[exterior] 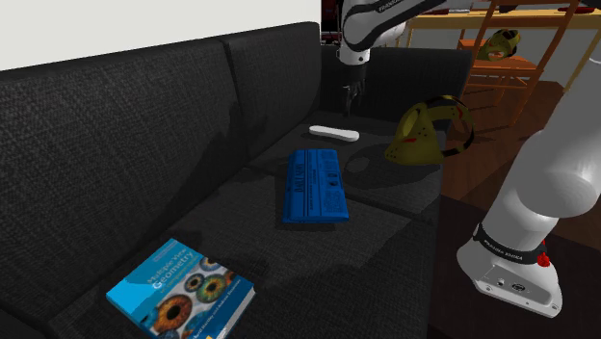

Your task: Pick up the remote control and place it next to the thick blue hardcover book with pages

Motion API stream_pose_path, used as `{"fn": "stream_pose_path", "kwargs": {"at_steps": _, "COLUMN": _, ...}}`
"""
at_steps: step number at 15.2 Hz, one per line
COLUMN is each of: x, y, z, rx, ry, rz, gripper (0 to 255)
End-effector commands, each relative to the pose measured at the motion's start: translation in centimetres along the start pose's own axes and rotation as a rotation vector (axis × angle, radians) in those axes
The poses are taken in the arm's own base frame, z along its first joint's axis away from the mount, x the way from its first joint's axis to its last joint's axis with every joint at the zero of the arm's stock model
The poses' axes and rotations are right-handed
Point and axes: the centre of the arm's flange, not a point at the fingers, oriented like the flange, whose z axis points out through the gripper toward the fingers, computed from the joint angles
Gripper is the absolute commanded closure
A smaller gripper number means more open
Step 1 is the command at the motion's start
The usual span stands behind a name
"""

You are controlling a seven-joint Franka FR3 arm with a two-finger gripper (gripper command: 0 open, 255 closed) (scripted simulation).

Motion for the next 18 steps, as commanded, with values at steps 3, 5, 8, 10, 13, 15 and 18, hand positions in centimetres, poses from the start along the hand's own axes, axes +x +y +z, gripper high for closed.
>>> {"fn": "stream_pose_path", "kwargs": {"at_steps": 3, "x": 3.9, "y": 2.2, "z": 3.3, "rx": 0.002, "ry": -0.013, "rz": -0.003, "gripper": 0}}
{"fn": "stream_pose_path", "kwargs": {"at_steps": 5, "x": 5.8, "y": 3.3, "z": 4.9, "rx": 0.003, "ry": -0.019, "rz": -0.004, "gripper": 0}}
{"fn": "stream_pose_path", "kwargs": {"at_steps": 8, "x": 8.7, "y": 4.9, "z": 7.3, "rx": 0.004, "ry": -0.029, "rz": -0.006, "gripper": 0}}
{"fn": "stream_pose_path", "kwargs": {"at_steps": 10, "x": 10.5, "y": 6.0, "z": 8.9, "rx": 0.005, "ry": -0.035, "rz": -0.007, "gripper": 0}}
{"fn": "stream_pose_path", "kwargs": {"at_steps": 13, "x": 10.6, "y": 6.0, "z": 10.0, "rx": 0.005, "ry": -0.035, "rz": -0.007, "gripper": 0}}
{"fn": "stream_pose_path", "kwargs": {"at_steps": 15, "x": 10.5, "y": 6.0, "z": 11.1, "rx": 0.005, "ry": -0.035, "rz": -0.007, "gripper": 0}}
{"fn": "stream_pose_path", "kwargs": {"at_steps": 18, "x": 10.5, "y": 6.0, "z": 13.0, "rx": 0.005, "ry": -0.035, "rz": -0.007, "gripper": 0}}
